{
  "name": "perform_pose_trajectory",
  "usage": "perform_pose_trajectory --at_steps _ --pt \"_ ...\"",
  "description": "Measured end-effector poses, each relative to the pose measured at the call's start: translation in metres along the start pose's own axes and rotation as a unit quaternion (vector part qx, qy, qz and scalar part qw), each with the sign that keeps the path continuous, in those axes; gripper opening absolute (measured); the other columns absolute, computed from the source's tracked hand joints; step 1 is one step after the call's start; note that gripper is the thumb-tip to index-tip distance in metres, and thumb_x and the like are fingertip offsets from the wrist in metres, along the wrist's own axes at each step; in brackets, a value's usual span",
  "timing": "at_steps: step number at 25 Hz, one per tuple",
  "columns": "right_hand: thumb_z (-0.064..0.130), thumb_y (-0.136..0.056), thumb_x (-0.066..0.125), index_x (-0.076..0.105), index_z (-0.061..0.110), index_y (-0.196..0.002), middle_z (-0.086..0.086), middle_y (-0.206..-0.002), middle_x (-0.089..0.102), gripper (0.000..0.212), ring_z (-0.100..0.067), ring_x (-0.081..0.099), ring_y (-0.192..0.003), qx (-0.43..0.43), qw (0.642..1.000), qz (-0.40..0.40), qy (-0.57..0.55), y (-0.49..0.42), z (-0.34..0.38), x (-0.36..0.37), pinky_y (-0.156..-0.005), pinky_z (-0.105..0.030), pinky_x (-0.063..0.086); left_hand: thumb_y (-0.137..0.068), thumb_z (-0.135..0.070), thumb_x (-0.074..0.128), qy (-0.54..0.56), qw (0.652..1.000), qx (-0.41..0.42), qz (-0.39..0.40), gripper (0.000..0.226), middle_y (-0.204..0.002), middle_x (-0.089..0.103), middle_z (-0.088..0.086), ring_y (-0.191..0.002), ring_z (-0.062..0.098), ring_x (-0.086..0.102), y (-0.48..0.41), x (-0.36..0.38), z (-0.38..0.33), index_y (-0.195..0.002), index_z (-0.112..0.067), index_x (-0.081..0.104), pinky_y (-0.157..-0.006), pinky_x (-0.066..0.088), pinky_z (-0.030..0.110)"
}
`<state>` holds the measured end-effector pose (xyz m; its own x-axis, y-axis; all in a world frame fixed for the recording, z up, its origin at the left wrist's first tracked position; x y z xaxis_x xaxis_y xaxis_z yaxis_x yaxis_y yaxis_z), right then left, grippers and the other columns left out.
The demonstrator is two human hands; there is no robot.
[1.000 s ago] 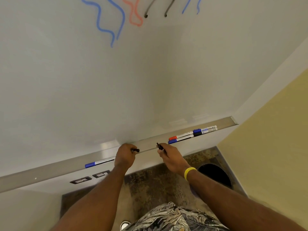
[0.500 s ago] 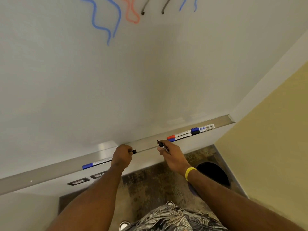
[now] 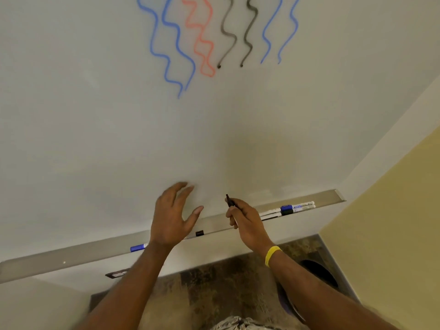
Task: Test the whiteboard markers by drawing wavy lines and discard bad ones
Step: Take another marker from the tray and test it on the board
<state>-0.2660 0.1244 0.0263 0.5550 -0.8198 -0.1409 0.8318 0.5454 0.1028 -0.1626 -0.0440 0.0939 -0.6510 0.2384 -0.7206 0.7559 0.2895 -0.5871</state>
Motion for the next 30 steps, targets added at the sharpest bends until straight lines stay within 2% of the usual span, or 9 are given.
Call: perform_pose_trajectory --at_steps 4,7,10,13,16,18,20,24,30 --pt "0.002 -0.100 0.048 0.054 0.012 -0.115 -0.011 -0.079 0.067 0.019 -0.020 0.052 -0.054 -0.087 0.990 0.011 -0.110 -0.003 0.075 0.016 -0.050 -0.028 0.044 -0.081 -0.040 0.073 -0.070 0.984 0.039 -0.162 0.061 -0.141 0.046 0.017 -0.132 0.031 0.044 -0.045 -0.095 -0.011 -0.129 -0.007 0.055 -0.105 0.035 0.046" --pt "0.000 -0.101 0.041 0.061 0.005 -0.102 -0.019 -0.082 0.066 0.021 -0.022 0.050 -0.049 -0.119 0.973 0.038 -0.194 -0.003 0.126 0.027 -0.046 -0.029 0.044 -0.081 -0.043 0.072 -0.118 0.967 0.067 -0.214 0.065 -0.148 0.037 0.021 -0.140 0.034 0.034 -0.083 -0.147 -0.011 -0.132 -0.006 0.053 -0.110 0.029 0.051" --pt "0.003 -0.099 0.033 0.069 0.007 -0.103 -0.021 -0.089 0.065 0.037 -0.024 0.055 -0.058 -0.093 0.926 0.133 -0.340 0.001 0.172 0.046 -0.054 -0.032 0.050 -0.086 -0.046 0.066 -0.159 0.953 0.095 -0.240 0.067 -0.154 0.030 0.022 -0.146 0.034 0.024 -0.120 -0.184 -0.015 -0.139 -0.009 0.047 -0.114 0.022 0.057" --pt "-0.002 -0.096 0.039 0.062 0.010 -0.117 -0.018 -0.097 0.068 0.033 -0.023 0.063 -0.072 -0.128 0.888 0.198 -0.394 0.007 0.222 0.057 -0.067 -0.031 0.055 -0.091 -0.041 0.060 -0.185 0.934 0.116 -0.283 0.061 -0.156 0.028 0.021 -0.148 0.033 0.021 -0.155 -0.223 -0.025 -0.142 -0.011 0.045 -0.118 0.017 0.053" --pt "0.010 -0.091 0.058 0.058 0.011 -0.111 -0.016 -0.091 0.069 0.020 -0.024 0.064 -0.074 -0.246 0.903 0.167 -0.310 0.012 0.275 0.056 -0.065 -0.031 0.054 -0.094 -0.034 0.057 -0.211 0.909 0.123 -0.338 0.053 -0.155 0.032 0.018 -0.147 0.033 0.024 -0.179 -0.253 -0.032 -0.142 -0.012 0.048 -0.119 0.017 0.051" --pt "0.029 -0.090 0.057 0.062 0.008 -0.100 -0.015 -0.076 0.069 0.024 -0.025 0.062 -0.064 -0.327 0.905 0.117 -0.246 0.014 0.310 0.055 -0.058 -0.030 0.051 -0.095 -0.032 0.056 -0.233 0.895 0.122 -0.359 0.052 -0.154 0.034 0.017 -0.146 0.032 0.026 -0.182 -0.256 -0.033 -0.143 -0.014 0.047 -0.119 0.019 0.052" --pt "0.034 -0.091 0.049 0.067 0.008 -0.095 -0.013 -0.070 0.066 0.032 -0.024 0.059 -0.060 -0.392 0.896 0.079 -0.194 0.016 0.344 0.059 -0.055 -0.029 0.048 -0.095 -0.033 0.055 -0.245 0.890 0.124 -0.365 0.053 -0.155 0.034 0.015 -0.147 0.031 0.026 -0.181 -0.254 -0.032 -0.144 -0.015 0.046 -0.119 0.020 0.052" --pt "0.023 -0.093 0.050 0.068 0.007 -0.110 -0.002 -0.093 0.065 0.030 -0.013 0.062 -0.086 -0.572 0.818 -0.046 0.037 0.031 0.408 0.076 -0.075 -0.026 0.051 -0.095 -0.041 0.047 -0.244 0.889 0.128 -0.364 0.056 -0.156 0.031 0.013 -0.147 0.030 0.025 -0.177 -0.254 -0.032 -0.145 -0.015 0.044 -0.120 0.018 0.050" --pt "0.012 -0.083 0.071 0.068 0.004 -0.104 0.000 -0.089 0.067 0.022 -0.008 0.062 -0.073 -0.593 0.783 -0.178 0.060 0.011 0.443 0.081 -0.067 -0.025 0.053 -0.093 -0.043 0.048 -0.254 0.892 0.133 -0.349 0.063 -0.157 0.027 0.011 -0.148 0.029 0.021 -0.177 -0.251 -0.028 -0.149 -0.017 0.036 -0.120 0.016 0.050"
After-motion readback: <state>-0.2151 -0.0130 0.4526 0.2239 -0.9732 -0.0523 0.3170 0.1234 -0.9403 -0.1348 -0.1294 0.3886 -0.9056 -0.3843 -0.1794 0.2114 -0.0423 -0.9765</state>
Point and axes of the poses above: each hand's wrist, its own y-axis away from the middle knuckle, its own x-axis out of the palm, z = x × y, the point moved 10 cm from there along -y, towards the middle knuckle
